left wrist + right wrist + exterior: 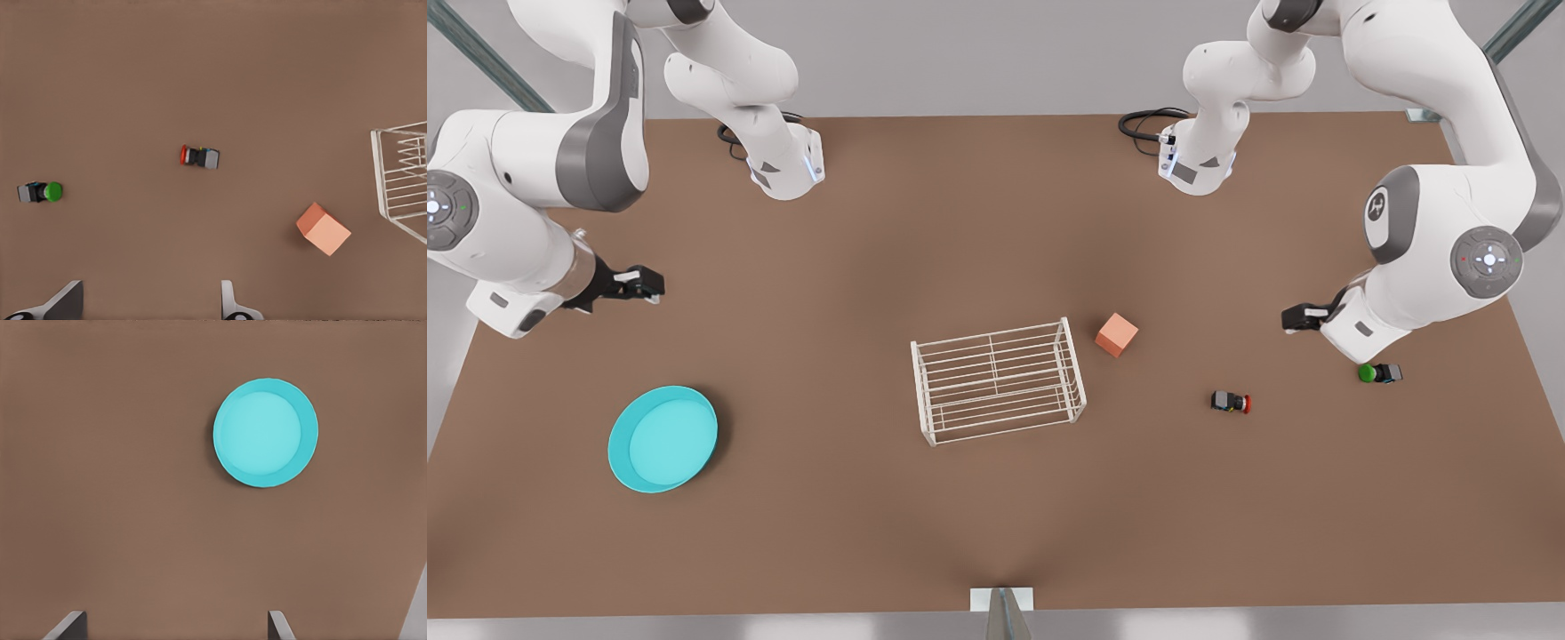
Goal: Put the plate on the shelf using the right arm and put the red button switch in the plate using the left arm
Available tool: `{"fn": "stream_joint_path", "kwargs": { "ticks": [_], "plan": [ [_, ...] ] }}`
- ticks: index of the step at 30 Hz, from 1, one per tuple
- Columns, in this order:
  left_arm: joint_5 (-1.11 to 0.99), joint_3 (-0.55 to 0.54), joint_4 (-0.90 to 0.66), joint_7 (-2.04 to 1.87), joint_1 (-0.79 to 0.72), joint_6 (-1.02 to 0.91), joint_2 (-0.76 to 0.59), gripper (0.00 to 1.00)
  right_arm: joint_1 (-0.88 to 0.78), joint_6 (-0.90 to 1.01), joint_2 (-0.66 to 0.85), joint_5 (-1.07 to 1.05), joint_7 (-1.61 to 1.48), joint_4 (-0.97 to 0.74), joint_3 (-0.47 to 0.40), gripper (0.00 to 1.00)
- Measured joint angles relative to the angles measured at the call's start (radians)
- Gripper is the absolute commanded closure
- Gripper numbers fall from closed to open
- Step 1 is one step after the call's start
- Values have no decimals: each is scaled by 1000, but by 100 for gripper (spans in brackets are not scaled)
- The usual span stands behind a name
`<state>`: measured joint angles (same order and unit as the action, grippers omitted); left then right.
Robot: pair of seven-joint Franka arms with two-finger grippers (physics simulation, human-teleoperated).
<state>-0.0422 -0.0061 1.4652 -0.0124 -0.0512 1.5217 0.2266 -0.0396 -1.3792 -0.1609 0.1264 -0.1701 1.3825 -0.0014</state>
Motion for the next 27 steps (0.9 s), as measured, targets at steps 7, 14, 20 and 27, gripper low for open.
{"fn": "stream_joint_path", "kwargs": {
  "ticks": [7,14,20,27],
  "plan": [
    [2,0,1,0,10,5,1,0,243,-97,-420,-77,-89,-200,-44,0],
    [5,-1,-1,-1,22,-9,-4,0,368,-367,-606,-198,-249,-206,-43,0],
    [6,-2,-4,-1,22,-19,-6,0,409,-547,-710,-265,-368,-197,-43,0],
    [10,-12,-18,-2,21,-25,16,0,444,-638,-774,-361,-469,-176,-41,0]
  ]
}}
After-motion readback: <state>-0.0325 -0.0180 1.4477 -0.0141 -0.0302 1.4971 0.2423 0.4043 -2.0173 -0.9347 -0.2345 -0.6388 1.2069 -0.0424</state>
